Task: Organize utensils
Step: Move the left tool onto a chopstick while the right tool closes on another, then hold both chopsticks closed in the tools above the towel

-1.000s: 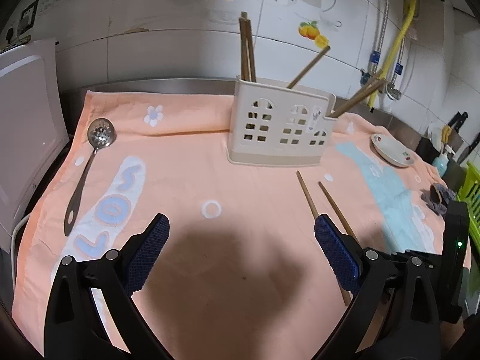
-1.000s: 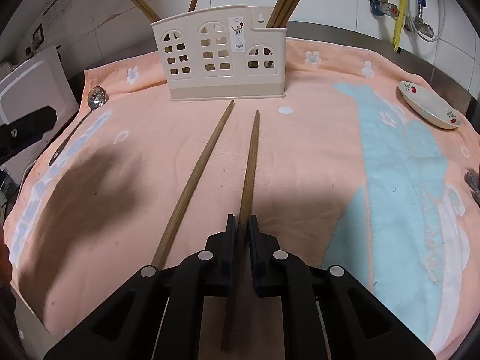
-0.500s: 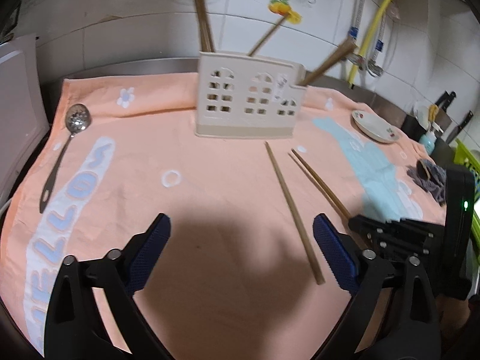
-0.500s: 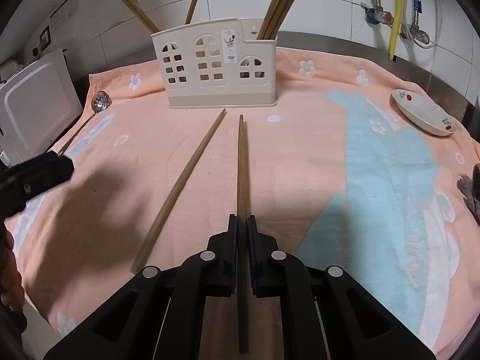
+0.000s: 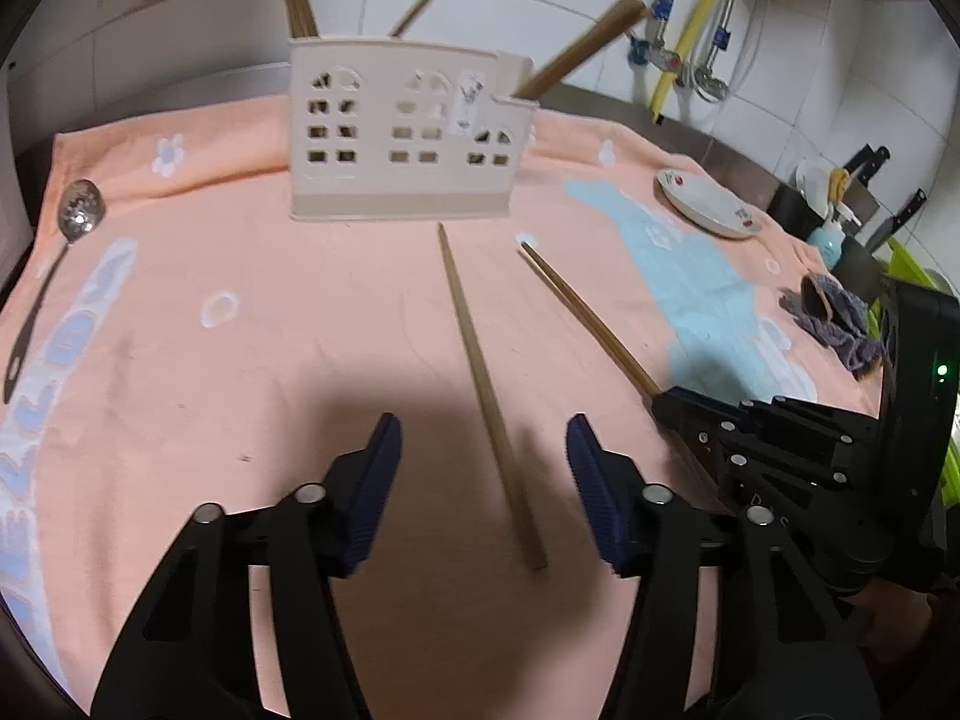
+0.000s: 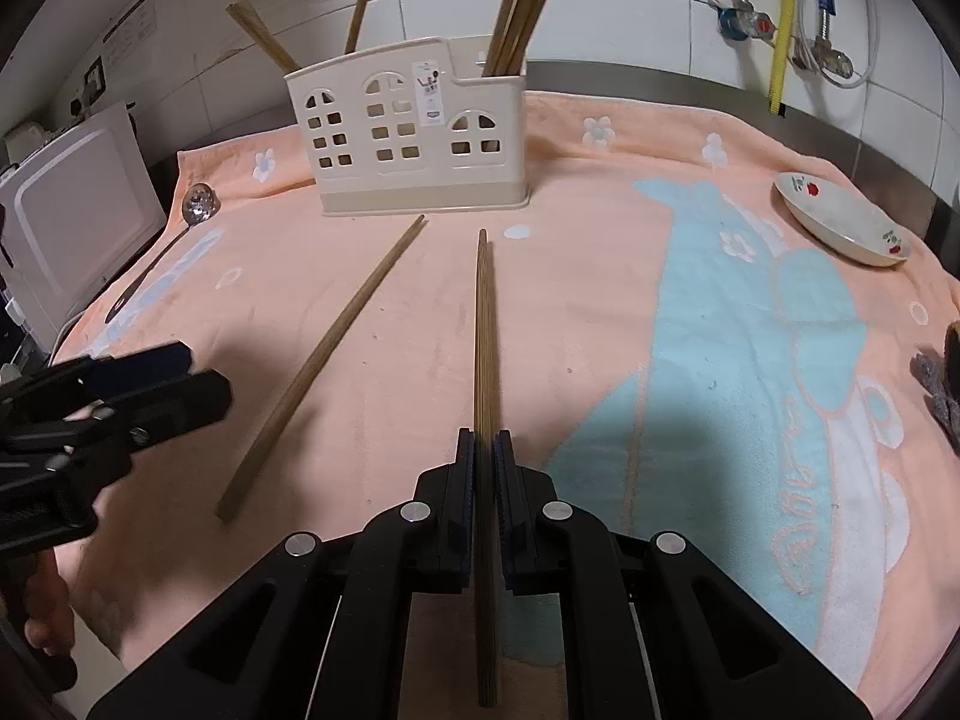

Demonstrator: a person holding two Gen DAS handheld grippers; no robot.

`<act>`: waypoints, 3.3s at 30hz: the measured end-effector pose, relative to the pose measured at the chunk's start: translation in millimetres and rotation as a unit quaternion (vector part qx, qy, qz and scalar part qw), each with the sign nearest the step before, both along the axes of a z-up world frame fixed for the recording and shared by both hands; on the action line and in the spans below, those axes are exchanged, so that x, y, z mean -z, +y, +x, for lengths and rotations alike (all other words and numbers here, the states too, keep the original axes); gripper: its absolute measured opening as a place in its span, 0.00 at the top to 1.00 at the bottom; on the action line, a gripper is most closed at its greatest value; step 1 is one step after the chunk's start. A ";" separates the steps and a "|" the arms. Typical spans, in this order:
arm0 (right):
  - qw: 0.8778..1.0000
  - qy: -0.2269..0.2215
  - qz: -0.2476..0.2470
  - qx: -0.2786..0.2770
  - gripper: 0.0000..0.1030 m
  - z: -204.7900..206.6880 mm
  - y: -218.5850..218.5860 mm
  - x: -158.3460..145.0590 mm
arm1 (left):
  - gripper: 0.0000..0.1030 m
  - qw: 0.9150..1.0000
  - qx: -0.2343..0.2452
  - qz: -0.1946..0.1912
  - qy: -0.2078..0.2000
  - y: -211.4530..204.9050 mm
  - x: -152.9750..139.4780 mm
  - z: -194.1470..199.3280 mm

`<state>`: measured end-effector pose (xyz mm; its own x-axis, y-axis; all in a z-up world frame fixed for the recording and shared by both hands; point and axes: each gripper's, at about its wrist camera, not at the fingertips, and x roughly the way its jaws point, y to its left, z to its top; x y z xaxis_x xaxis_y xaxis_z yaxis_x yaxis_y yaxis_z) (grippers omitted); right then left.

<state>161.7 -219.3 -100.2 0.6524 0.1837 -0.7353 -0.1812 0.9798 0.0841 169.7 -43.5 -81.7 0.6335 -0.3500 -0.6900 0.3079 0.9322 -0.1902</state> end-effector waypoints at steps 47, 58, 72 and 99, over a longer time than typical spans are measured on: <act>1.000 0.001 -0.008 -0.025 0.92 -22.0 -2.5 2.5 | 0.94 0.999 -0.014 0.030 0.003 -8.0 6.1 17.5; 1.000 -0.006 -0.004 -0.025 0.93 -24.5 -3.7 -0.9 | 0.94 1.000 -0.002 0.029 -0.005 3.6 -10.7 12.4; 1.000 -0.002 -0.002 -0.024 0.92 -24.3 -5.7 1.9 | 0.94 0.999 0.000 0.032 0.029 7.9 20.1 13.5; 0.999 -0.006 -0.008 -0.030 0.88 -31.3 -4.0 4.4 | 0.87 0.999 0.002 0.031 0.028 5.1 28.9 10.1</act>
<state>130.4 -223.3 -104.5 0.6494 0.2113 -0.7305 -0.2407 0.9684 0.0661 179.7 -38.4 -110.6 0.5927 -0.3084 -0.7440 0.3020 0.9415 -0.1497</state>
